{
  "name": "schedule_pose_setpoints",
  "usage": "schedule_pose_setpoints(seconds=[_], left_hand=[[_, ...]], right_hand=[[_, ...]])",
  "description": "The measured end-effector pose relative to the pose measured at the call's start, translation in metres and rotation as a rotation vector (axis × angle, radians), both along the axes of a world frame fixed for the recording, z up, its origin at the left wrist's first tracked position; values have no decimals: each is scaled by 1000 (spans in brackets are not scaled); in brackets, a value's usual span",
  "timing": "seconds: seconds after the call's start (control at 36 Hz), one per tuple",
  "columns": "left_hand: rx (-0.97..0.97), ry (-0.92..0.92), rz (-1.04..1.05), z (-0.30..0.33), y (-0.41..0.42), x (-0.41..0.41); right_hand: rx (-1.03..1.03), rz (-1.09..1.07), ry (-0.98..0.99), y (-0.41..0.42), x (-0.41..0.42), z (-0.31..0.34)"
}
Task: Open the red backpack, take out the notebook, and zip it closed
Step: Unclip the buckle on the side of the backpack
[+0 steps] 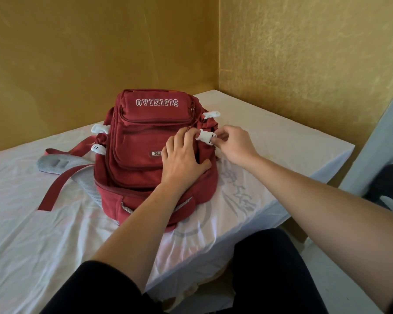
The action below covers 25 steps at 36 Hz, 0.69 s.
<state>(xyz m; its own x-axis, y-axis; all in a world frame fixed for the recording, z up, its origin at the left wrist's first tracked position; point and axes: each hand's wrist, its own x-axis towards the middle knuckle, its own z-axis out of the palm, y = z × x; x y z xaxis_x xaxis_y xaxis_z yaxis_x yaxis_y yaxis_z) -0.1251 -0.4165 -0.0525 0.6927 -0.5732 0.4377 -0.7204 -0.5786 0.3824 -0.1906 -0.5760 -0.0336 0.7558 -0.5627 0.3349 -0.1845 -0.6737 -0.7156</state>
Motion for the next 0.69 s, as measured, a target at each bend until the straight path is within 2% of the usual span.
schedule_pose_setpoints(seconds=[0.08,0.22,0.36,0.5,0.69], left_hand=[[84,-42,-73,1,1,-1],[182,-78,-122,0,0,-1],[181,-139,-1,1,-1,-7],[165,-201,53,-3,-2,-8],[132,-164,107,-4,-2,-6]], right_hand=[[15,93,-41,1,-1,3],[-160,268,-17,6,-2,3],[54,103,-31,-4,-3,4],[12,-19,131,-12,-5,-5],[66,126,241,-12,-3,-10]])
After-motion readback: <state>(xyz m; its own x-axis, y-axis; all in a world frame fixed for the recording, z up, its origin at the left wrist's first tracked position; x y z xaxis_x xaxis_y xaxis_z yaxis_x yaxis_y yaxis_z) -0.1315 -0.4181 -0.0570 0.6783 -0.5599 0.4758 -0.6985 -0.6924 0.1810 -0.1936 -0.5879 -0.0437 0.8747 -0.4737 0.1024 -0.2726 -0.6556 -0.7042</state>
